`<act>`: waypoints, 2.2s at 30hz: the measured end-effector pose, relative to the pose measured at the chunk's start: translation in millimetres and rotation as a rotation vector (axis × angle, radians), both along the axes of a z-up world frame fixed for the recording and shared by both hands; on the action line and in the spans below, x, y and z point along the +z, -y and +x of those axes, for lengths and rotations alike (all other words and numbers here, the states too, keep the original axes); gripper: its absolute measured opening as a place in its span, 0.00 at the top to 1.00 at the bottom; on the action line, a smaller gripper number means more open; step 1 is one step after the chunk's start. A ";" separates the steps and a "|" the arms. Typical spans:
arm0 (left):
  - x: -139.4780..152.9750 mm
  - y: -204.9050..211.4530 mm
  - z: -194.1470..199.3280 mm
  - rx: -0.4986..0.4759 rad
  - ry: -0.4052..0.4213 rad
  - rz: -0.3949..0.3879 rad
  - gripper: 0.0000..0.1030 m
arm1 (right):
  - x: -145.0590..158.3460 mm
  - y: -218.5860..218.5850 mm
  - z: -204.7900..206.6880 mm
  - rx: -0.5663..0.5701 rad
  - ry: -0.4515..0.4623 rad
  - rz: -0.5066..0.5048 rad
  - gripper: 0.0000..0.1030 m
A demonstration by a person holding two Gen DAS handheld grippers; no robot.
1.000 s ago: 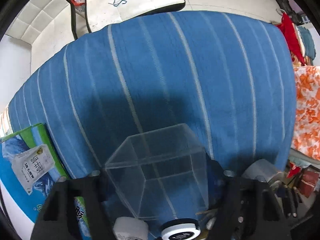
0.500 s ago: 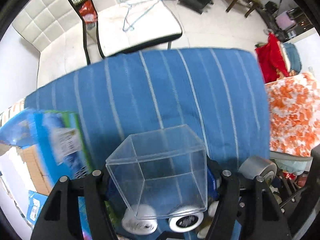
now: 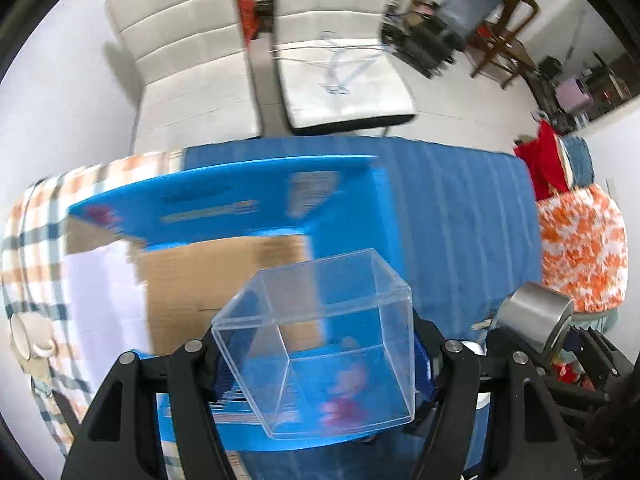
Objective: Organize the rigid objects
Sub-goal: 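Carry both into the blue carton and open the right tool while the left tool releases the acrylic box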
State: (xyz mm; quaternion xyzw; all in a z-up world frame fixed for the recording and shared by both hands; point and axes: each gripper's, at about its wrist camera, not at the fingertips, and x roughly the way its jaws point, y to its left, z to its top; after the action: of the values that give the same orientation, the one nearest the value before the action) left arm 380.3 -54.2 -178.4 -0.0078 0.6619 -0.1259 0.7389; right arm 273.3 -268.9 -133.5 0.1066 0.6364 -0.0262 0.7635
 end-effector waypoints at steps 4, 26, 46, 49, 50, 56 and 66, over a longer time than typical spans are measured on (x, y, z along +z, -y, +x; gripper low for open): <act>-8.7 -34.5 6.7 0.024 -0.010 0.013 0.36 | -4.1 -60.1 21.4 0.075 0.007 0.007 0.29; -144.1 -73.9 70.5 0.010 -0.286 -0.058 0.36 | -130.2 -176.7 104.5 0.437 -0.174 -0.072 0.28; -140.1 -85.4 71.1 0.071 -0.348 -0.087 0.21 | -151.7 -182.8 124.8 0.374 -0.190 -0.045 0.27; -134.4 -88.9 69.9 0.082 -0.357 -0.102 0.18 | -149.9 -183.8 123.1 0.363 -0.185 -0.040 0.23; -132.0 -89.1 69.0 0.087 -0.355 -0.097 0.16 | -147.9 -183.7 122.7 0.356 -0.181 -0.045 0.21; -105.9 -93.8 62.9 0.062 -0.293 -0.022 0.08 | -132.0 -184.0 110.1 0.325 -0.166 -0.055 0.09; -69.9 -112.5 6.6 0.073 -0.187 0.099 0.05 | -104.9 -181.5 62.7 0.232 -0.164 -0.067 0.07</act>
State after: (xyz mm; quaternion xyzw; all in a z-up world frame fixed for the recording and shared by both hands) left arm 386.9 58.3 -248.4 -0.0070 0.7327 -0.0646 0.6774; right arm 336.0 -87.4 -238.5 0.0043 0.7034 0.0322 0.7100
